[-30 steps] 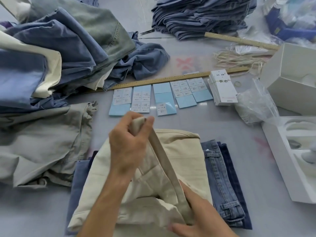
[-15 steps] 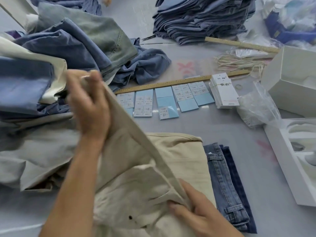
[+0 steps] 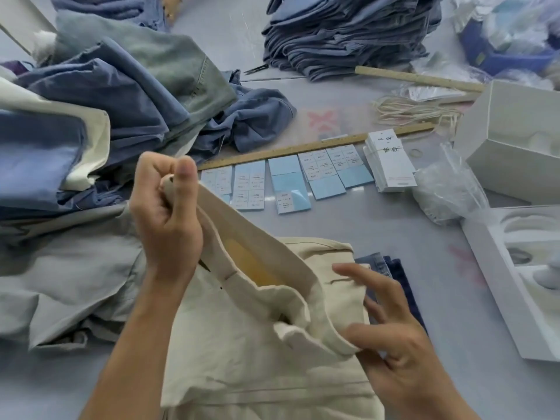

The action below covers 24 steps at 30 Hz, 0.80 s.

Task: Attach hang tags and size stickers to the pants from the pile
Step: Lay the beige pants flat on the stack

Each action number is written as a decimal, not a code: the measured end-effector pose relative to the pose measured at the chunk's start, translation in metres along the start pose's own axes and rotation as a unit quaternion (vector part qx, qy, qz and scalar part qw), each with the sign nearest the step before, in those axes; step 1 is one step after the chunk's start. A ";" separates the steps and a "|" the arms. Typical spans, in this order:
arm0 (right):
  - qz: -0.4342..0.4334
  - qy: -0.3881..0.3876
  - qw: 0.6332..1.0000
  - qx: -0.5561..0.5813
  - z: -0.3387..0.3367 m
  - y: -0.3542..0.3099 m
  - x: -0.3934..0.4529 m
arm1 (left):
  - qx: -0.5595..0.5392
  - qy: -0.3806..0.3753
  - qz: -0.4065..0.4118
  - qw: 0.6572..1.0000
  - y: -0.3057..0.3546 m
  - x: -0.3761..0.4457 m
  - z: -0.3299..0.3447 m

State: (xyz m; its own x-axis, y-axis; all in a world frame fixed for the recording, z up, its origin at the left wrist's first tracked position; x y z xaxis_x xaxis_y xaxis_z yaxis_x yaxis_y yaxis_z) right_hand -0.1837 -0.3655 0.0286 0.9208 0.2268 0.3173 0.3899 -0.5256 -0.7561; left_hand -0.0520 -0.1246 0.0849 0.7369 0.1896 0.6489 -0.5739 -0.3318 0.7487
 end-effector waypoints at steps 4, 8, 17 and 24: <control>-0.068 0.039 0.989 0.123 0.010 -0.023 0.016 | -0.194 -0.180 -0.202 0.943 -0.032 -0.007 0.066; -0.066 0.023 0.987 0.143 0.012 -0.012 0.036 | -0.103 -0.462 -0.327 0.818 -0.057 -0.075 0.155; 0.406 0.240 0.791 0.390 -0.002 0.125 -0.076 | 0.016 -0.438 -0.206 0.875 -0.048 -0.119 0.191; 0.320 0.225 0.920 0.008 -0.004 0.122 -0.059 | 0.242 -0.298 0.014 0.923 -0.047 -0.178 0.086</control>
State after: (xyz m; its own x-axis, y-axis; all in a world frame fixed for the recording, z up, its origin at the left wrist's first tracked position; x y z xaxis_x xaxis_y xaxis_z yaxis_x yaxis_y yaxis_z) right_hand -0.1904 -0.4459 -0.0802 0.8716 -0.4901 0.0065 -0.2301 -0.4208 -0.8775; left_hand -0.1254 -0.2218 -0.0772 0.8728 -0.3194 0.3691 -0.4748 -0.7305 0.4908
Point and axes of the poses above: each hand's wrist, its own x-axis towards the middle knuckle, its own z-axis out of the palm, y = z × x, the point moved 7 cm from there along x, towards the middle knuckle, and after that the axes turned 1 degree about z, right-handed, at the moved point
